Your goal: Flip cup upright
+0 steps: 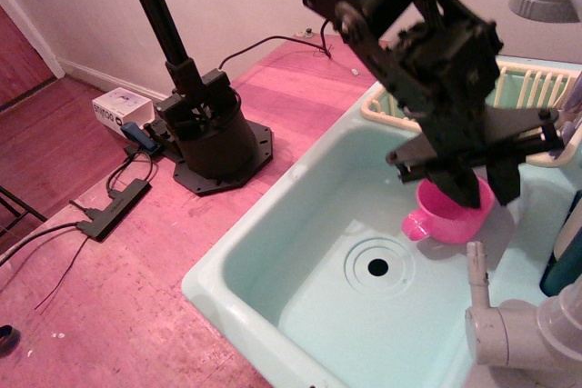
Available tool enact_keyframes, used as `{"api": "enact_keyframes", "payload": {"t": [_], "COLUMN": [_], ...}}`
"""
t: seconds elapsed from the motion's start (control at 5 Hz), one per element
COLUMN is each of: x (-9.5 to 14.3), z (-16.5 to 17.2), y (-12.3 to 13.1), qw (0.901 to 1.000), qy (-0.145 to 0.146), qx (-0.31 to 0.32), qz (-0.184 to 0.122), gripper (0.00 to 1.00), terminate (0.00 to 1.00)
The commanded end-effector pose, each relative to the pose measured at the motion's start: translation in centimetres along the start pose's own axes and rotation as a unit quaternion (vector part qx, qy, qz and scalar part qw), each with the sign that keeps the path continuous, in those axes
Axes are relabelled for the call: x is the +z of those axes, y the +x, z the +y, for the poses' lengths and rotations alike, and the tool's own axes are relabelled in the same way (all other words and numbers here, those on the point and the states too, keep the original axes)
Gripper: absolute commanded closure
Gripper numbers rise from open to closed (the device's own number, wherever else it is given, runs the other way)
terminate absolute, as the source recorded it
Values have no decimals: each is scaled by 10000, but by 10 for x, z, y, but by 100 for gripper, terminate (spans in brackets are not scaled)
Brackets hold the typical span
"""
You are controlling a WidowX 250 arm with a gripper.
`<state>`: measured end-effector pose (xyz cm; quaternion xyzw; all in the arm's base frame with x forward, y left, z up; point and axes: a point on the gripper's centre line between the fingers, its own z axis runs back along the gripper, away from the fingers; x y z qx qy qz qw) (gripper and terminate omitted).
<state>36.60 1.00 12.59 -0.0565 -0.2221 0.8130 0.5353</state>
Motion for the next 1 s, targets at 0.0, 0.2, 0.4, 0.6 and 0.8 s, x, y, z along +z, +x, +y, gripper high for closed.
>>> {"api": "enact_keyframes", "payload": {"t": [0.0,0.2,0.4,0.6,0.8], "x": [58,75,98,98,98], "z": [-33,-28,-10,-10,-10], "y": [19,15,4,4,4], "qw": [9989,9984,9949,9949,9949], "qy": [-298,-41,240,240,240], "qx": [-178,-439,-792,-792,-792], "qz": [330,353,572,572,572], "gripper": [0,0,0,0,0], "terminate": [0,0,0,0,100]}}
